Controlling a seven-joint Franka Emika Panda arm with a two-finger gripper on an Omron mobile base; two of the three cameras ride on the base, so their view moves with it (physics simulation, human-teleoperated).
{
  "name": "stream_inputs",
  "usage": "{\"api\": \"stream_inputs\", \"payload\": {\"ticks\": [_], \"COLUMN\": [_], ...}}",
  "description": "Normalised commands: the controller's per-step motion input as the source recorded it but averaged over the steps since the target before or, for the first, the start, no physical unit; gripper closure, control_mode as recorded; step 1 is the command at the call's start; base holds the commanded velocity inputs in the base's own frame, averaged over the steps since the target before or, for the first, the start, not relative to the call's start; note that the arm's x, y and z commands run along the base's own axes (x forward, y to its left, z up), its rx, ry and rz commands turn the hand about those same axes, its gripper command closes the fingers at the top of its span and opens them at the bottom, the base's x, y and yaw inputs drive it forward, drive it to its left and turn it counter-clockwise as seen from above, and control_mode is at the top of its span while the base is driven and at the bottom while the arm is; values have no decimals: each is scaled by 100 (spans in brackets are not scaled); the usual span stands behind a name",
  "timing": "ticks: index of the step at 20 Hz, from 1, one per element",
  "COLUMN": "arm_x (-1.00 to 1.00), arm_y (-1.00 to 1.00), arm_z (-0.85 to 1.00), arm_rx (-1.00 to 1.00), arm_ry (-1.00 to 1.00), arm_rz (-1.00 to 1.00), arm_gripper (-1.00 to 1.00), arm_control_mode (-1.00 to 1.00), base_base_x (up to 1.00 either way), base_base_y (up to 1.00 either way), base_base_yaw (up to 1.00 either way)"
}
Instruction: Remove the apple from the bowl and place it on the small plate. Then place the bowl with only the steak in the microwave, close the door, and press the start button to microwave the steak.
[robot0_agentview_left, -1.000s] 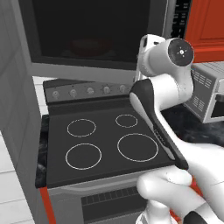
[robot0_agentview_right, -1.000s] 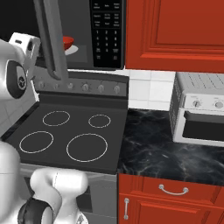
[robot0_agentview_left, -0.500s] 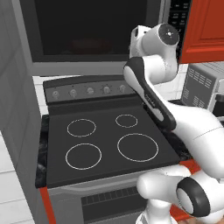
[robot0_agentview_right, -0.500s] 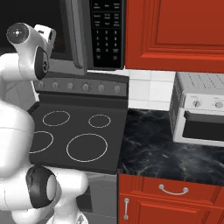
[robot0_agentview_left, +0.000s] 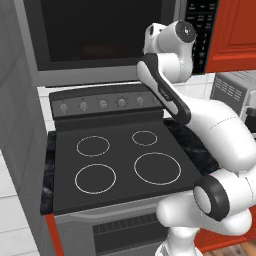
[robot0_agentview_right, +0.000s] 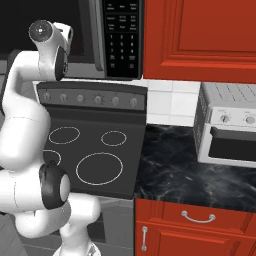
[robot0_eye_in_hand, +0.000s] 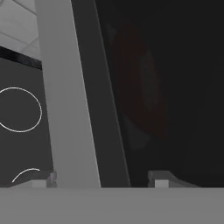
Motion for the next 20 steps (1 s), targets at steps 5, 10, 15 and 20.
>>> {"api": "stream_inputs", "payload": {"ticks": [5, 10, 15, 20], "arm_x": [14, -71, -100, -93], "arm_y": [8, -11, -53, -86], "arm_z": [-7, -13, 0, -16], "arm_rx": [-3, -2, 1, 5], "arm_ry": [1, -2, -14, -3], "arm_rz": [1, 0, -2, 0], "arm_gripper": [-100, -100, -100, -100], "arm_control_mode": [-100, -100, -100, -100], "base_base_x": [0, 0, 0, 0], "base_base_y": [0, 0, 0, 0], "base_base_yaw": [0, 0, 0, 0]}}
